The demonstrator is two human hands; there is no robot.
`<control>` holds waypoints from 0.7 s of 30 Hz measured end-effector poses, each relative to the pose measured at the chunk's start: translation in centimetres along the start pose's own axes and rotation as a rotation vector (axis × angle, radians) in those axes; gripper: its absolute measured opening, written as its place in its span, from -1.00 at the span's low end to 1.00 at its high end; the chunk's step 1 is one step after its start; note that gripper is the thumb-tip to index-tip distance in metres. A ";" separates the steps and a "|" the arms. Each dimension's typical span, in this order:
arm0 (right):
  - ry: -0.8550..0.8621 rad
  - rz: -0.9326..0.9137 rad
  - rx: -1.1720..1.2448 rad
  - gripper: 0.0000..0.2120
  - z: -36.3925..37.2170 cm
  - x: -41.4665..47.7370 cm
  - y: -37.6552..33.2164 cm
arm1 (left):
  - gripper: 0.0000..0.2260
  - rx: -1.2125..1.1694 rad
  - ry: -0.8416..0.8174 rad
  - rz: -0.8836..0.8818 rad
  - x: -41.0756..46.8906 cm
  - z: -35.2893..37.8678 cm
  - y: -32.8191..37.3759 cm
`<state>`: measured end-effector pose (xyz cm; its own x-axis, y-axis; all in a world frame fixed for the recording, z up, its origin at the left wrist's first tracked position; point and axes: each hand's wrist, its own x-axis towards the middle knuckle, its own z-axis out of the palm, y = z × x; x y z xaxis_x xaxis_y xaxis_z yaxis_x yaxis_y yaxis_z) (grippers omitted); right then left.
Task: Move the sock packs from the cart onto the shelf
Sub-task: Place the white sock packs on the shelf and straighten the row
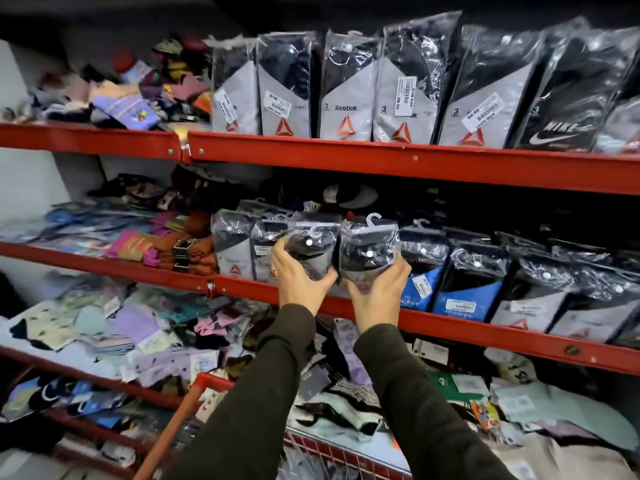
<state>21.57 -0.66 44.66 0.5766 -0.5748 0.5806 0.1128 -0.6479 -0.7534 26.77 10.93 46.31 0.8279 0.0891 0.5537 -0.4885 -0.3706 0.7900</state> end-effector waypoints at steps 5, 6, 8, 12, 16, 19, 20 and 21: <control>-0.035 0.055 -0.064 -0.10 1.0 0.0 0.3 | -0.10 0.039 -0.048 -0.045 0.7 1.8 -1.7; -0.055 0.070 -0.080 -0.09 1.1 -0.2 0.5 | -0.10 0.052 -0.056 -0.043 0.7 1.9 -2.1; -0.090 0.094 -0.091 -0.05 1.3 -0.5 0.8 | -0.07 0.083 -0.059 -0.037 0.4 2.1 -2.5; -0.129 0.142 -0.086 -0.14 1.3 -0.8 1.3 | -0.07 0.157 -0.072 -0.002 0.1 2.2 -2.8; -0.086 0.138 -0.010 -0.28 0.6 -1.5 1.2 | -0.06 0.361 -0.068 0.052 -0.6 1.7 -3.2; 0.061 -0.069 0.042 -0.35 -0.3 -2.7 0.8 | -0.04 0.577 -0.061 0.242 -0.9 1.2 -4.0; 0.084 -0.173 0.010 -0.36 -0.4 -2.8 0.7 | -0.03 0.638 -0.074 0.334 -0.7 1.1 -4.2; 0.072 -0.277 -0.071 -0.36 -0.6 -2.6 0.7 | -0.01 0.695 -0.091 0.424 -0.2 1.0 -4.5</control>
<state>19.70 0.06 42.80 0.4726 -0.4033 0.7836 0.1998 -0.8170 -0.5410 29.07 11.62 42.42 0.6447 -0.2520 0.7217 -0.5076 -0.8470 0.1577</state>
